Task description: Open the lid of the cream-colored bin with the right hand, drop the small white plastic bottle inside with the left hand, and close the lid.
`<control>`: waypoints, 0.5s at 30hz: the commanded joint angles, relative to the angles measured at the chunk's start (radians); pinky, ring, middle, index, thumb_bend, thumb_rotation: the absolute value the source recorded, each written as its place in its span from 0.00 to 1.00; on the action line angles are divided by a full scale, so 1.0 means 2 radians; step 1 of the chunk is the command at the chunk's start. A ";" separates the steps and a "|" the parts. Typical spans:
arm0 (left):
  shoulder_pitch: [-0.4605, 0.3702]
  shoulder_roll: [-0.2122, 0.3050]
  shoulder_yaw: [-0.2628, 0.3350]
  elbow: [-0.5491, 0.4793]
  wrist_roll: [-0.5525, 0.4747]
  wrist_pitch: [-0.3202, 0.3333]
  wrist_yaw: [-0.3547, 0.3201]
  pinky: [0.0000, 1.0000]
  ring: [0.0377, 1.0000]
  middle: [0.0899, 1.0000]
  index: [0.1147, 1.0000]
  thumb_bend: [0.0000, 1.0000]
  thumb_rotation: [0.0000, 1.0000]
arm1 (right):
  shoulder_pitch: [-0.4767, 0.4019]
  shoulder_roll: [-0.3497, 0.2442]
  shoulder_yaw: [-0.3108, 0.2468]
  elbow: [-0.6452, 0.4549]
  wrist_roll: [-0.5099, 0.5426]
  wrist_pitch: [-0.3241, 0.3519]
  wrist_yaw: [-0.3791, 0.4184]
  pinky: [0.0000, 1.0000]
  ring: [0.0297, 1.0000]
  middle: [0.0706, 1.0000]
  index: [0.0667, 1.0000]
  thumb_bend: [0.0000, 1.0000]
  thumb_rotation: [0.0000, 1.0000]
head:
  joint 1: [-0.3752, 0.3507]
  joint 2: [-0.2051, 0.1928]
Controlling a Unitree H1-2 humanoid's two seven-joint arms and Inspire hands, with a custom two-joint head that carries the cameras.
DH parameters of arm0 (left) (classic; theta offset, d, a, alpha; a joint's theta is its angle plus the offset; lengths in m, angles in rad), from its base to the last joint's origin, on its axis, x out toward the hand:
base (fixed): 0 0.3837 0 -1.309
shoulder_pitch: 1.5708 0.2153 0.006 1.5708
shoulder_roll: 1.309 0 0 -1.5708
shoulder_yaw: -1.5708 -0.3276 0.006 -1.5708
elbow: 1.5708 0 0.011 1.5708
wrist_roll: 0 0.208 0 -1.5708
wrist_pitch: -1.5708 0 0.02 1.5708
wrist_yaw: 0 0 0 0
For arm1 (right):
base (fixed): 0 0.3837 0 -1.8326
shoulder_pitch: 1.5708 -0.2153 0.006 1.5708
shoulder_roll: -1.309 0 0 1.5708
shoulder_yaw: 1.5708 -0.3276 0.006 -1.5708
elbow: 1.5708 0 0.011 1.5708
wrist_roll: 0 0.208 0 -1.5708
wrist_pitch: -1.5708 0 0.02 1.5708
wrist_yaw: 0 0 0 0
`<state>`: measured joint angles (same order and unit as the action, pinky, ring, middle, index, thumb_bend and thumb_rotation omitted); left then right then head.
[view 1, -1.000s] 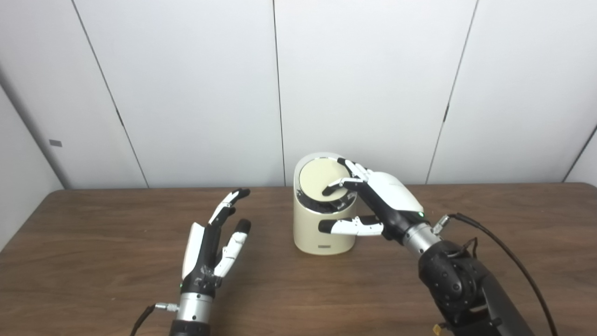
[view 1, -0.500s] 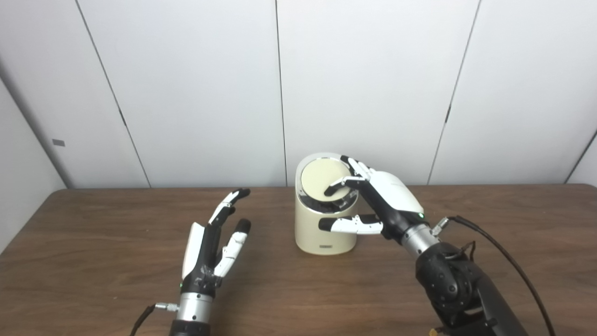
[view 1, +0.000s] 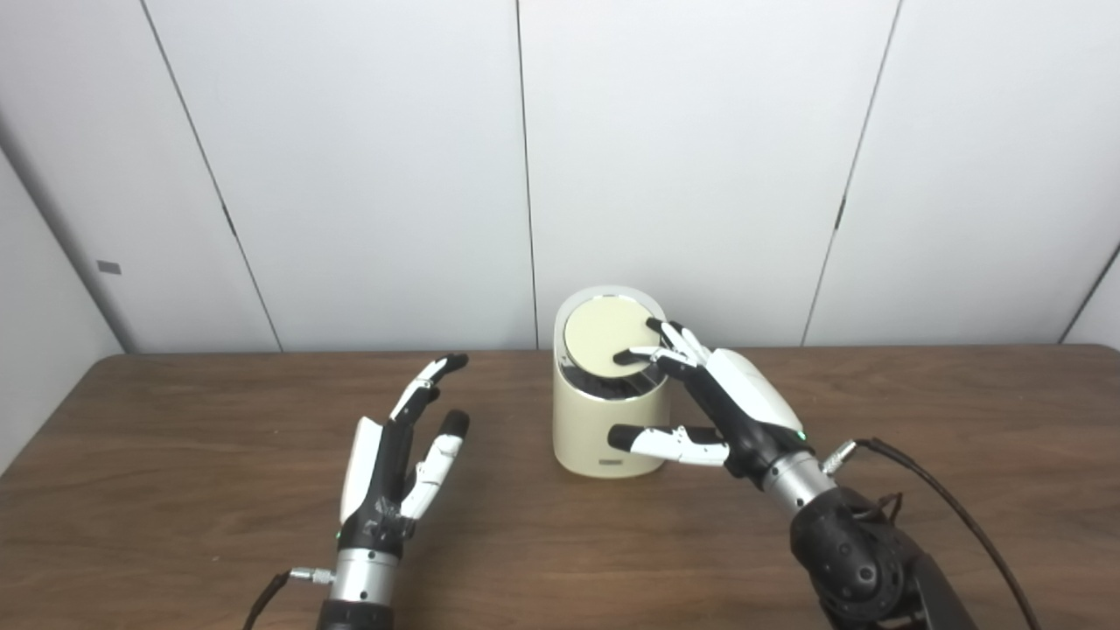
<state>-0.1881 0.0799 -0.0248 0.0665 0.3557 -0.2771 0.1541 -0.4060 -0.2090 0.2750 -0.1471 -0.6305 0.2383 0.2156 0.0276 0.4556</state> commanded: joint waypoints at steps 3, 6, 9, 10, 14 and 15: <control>-0.013 0.002 0.001 -0.007 0.003 -0.008 0.007 0.88 0.92 0.90 0.85 0.59 1.00 | -0.003 -0.004 -0.005 -0.010 0.001 0.012 0.007 1.00 1.00 1.00 0.86 0.89 0.88 | 0.000 0.000; -0.013 0.003 0.001 -0.008 0.003 -0.008 0.006 0.88 0.92 0.90 0.85 0.59 1.00 | -0.001 -0.005 -0.005 -0.009 0.003 0.007 0.004 1.00 1.00 1.00 0.86 0.89 0.87 | 0.001 -0.001; -0.013 0.003 0.001 -0.008 0.002 -0.007 0.006 0.88 0.92 0.91 0.85 0.58 1.00 | 0.001 -0.004 -0.006 -0.010 0.002 0.003 0.000 1.00 1.00 1.00 0.87 0.89 0.86 | 0.000 -0.001; -0.013 0.002 0.001 -0.008 0.002 -0.007 0.005 0.88 0.92 0.91 0.85 0.59 1.00 | 0.003 -0.004 -0.007 -0.010 0.004 -0.002 -0.004 1.00 1.00 1.00 0.88 0.88 0.85 | 0.000 -0.002; -0.014 0.003 0.002 -0.006 0.008 -0.004 0.009 0.87 0.92 0.90 0.84 0.58 1.00 | 0.009 -0.001 -0.014 -0.002 0.009 -0.032 -0.032 0.93 1.00 1.00 0.93 0.86 0.81 | -0.003 -0.003; -0.014 0.004 0.002 -0.007 0.013 0.003 0.010 0.87 0.92 0.90 0.84 0.58 1.00 | 0.013 0.001 -0.019 0.001 0.012 -0.040 -0.042 0.91 1.00 1.00 0.96 0.87 0.80 | -0.003 -0.003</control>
<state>-0.1881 0.0802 -0.0248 0.0666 0.3635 -0.2728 0.1564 -0.3725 -0.2067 0.2618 -0.1370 -0.6132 0.1865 0.1724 0.0215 0.4479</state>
